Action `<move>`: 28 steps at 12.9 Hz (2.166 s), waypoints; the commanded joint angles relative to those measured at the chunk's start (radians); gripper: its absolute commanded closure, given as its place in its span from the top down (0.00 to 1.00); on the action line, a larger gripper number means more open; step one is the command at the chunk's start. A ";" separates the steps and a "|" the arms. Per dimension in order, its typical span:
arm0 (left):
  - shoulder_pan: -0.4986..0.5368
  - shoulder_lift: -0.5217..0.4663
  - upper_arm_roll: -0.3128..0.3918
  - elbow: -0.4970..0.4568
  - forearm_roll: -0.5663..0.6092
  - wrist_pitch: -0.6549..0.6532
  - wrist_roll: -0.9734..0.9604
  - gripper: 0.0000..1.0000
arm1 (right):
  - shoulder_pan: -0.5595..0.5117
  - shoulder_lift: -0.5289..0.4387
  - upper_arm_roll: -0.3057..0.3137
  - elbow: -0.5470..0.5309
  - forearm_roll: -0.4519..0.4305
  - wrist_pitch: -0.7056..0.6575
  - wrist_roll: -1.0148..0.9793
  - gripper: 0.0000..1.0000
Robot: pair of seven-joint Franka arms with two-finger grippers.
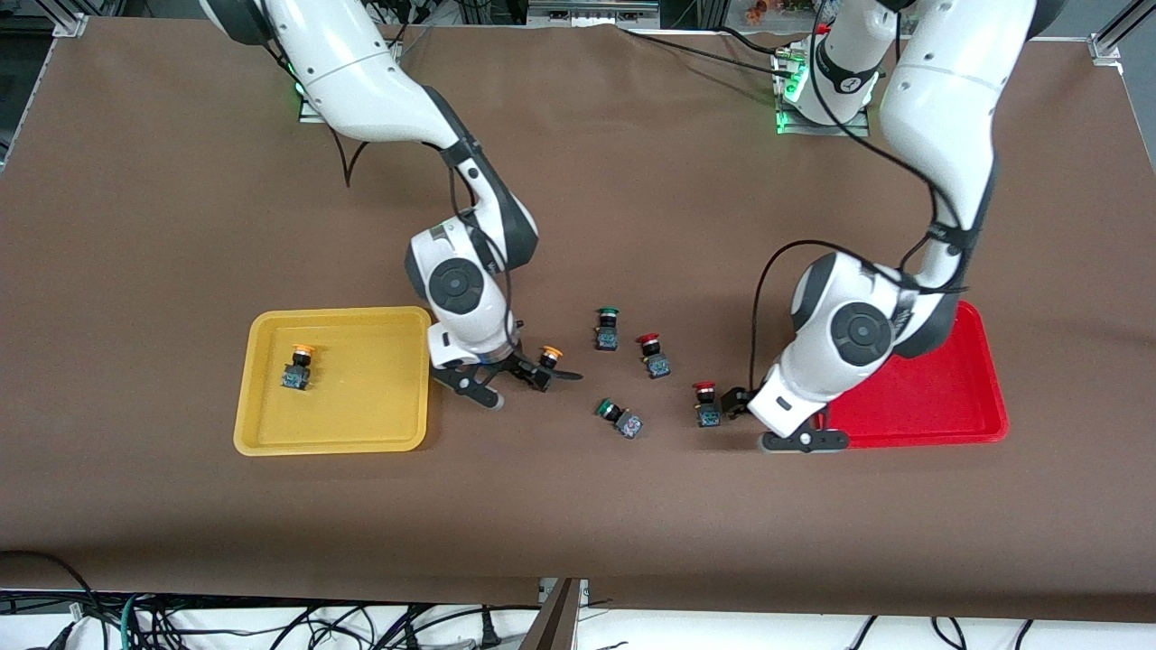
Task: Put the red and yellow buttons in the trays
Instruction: 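Grasp another orange button with the right gripper while the left gripper grasps a red button, then carry the orange button to the yellow tray while the left gripper carries the red button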
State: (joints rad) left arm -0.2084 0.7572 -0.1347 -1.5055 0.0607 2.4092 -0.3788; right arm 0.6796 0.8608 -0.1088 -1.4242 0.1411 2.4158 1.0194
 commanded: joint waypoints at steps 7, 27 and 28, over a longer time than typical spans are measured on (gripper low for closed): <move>-0.109 0.117 0.046 -0.001 0.042 0.140 -0.186 1.00 | 0.043 0.037 -0.008 0.019 -0.008 0.042 0.019 0.99; 0.248 -0.114 0.053 -0.101 0.065 -0.340 0.621 1.00 | -0.204 -0.108 -0.011 0.039 -0.035 -0.341 -0.595 0.00; 0.245 -0.128 0.028 -0.090 0.059 -0.340 0.608 1.00 | -0.245 -0.108 -0.011 0.036 -0.035 -0.366 -0.681 0.00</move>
State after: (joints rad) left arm 0.0426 0.6670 -0.0745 -1.5962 0.1196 2.0706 0.2340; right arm 0.5085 0.7753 -0.1372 -1.3694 0.1002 2.1036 0.4940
